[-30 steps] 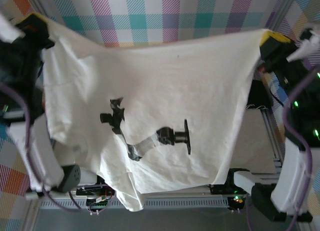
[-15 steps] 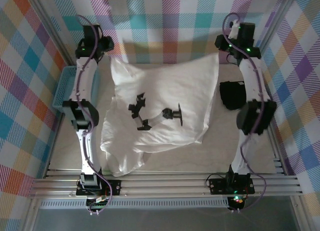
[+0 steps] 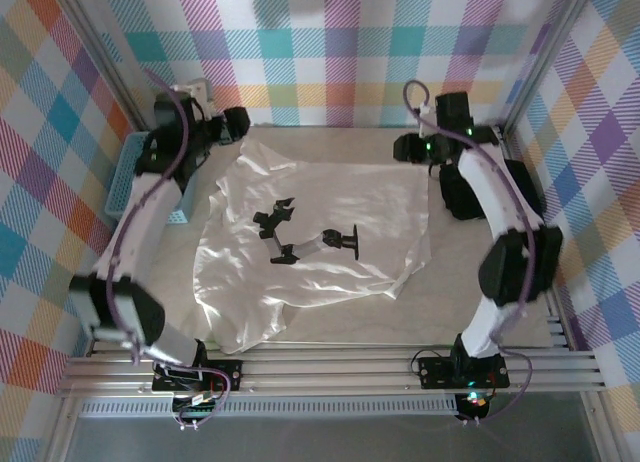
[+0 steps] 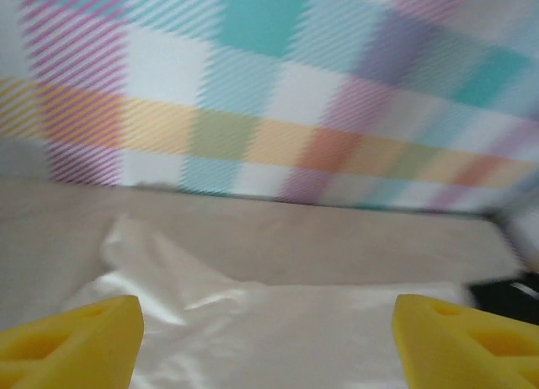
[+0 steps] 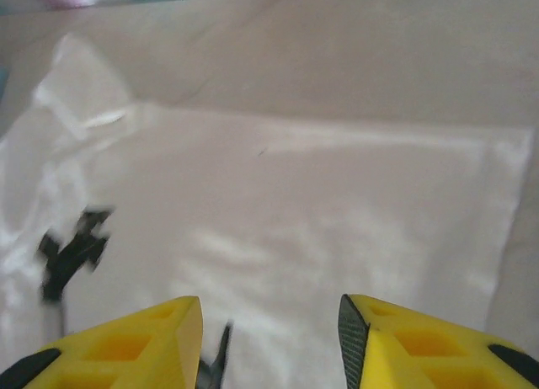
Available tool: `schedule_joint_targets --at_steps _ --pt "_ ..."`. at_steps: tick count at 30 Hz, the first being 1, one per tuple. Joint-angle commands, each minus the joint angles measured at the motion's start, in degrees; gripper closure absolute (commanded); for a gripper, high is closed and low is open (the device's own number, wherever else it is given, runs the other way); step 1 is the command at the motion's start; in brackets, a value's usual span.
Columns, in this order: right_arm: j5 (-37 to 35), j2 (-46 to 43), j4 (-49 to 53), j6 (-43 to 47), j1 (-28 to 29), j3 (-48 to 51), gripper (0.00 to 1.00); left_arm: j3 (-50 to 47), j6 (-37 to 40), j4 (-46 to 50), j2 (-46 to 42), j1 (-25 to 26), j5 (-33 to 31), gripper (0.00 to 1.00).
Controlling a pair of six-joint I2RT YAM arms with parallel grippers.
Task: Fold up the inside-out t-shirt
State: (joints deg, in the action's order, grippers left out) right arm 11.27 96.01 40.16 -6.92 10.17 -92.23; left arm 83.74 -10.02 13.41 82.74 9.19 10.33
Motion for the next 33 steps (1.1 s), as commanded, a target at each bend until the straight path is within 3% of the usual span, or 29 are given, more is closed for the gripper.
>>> schedule_joint_targets --at_steps 1,5,8,11,14,19,23,25,28,30,33 --pt "0.61 -8.15 -3.86 -3.12 1.49 15.44 0.52 -12.61 1.24 -11.46 -3.84 6.38 4.75 0.22" --pt "1.74 -18.48 -4.92 -11.31 3.45 35.14 0.47 -28.35 7.72 -17.47 -8.31 20.69 3.59 0.22" --pt "-0.78 -23.39 -2.86 -14.55 4.84 44.09 0.44 -36.51 13.34 -23.25 -8.19 32.33 1.55 0.24" --pt "-0.12 -24.27 -4.22 -16.50 4.85 49.08 0.44 -38.13 20.09 -25.09 -3.15 41.90 0.30 0.24" --pt "3.20 -22.47 -8.99 -18.95 4.86 52.00 0.44 -36.19 25.65 -24.64 5.12 47.95 0.81 0.27" --pt "1.65 -18.29 -11.63 -18.71 4.86 52.69 0.53 -33.87 30.31 -28.95 15.93 52.36 -1.04 0.29" --pt "-1.50 -18.56 -11.01 -17.23 4.85 51.68 0.76 -29.16 32.13 -28.72 23.76 52.95 -8.68 0.38" --pt "-2.37 -18.80 -10.54 -16.17 4.85 50.79 0.86 -27.74 32.52 -29.04 25.82 52.95 -11.26 0.47" --pt "-3.24 -19.14 -9.71 -14.31 4.81 48.92 0.98 -26.83 32.14 -28.56 26.80 52.86 -11.62 0.69" --pt "-3.40 -19.58 -9.42 -13.03 4.67 46.31 1.00 -26.35 30.71 -26.27 26.02 52.73 -10.35 0.84" --pt "-0.45 -18.45 -10.82 -11.22 4.67 41.99 1.00 -27.22 26.91 -23.02 23.26 51.50 -5.49 0.93"
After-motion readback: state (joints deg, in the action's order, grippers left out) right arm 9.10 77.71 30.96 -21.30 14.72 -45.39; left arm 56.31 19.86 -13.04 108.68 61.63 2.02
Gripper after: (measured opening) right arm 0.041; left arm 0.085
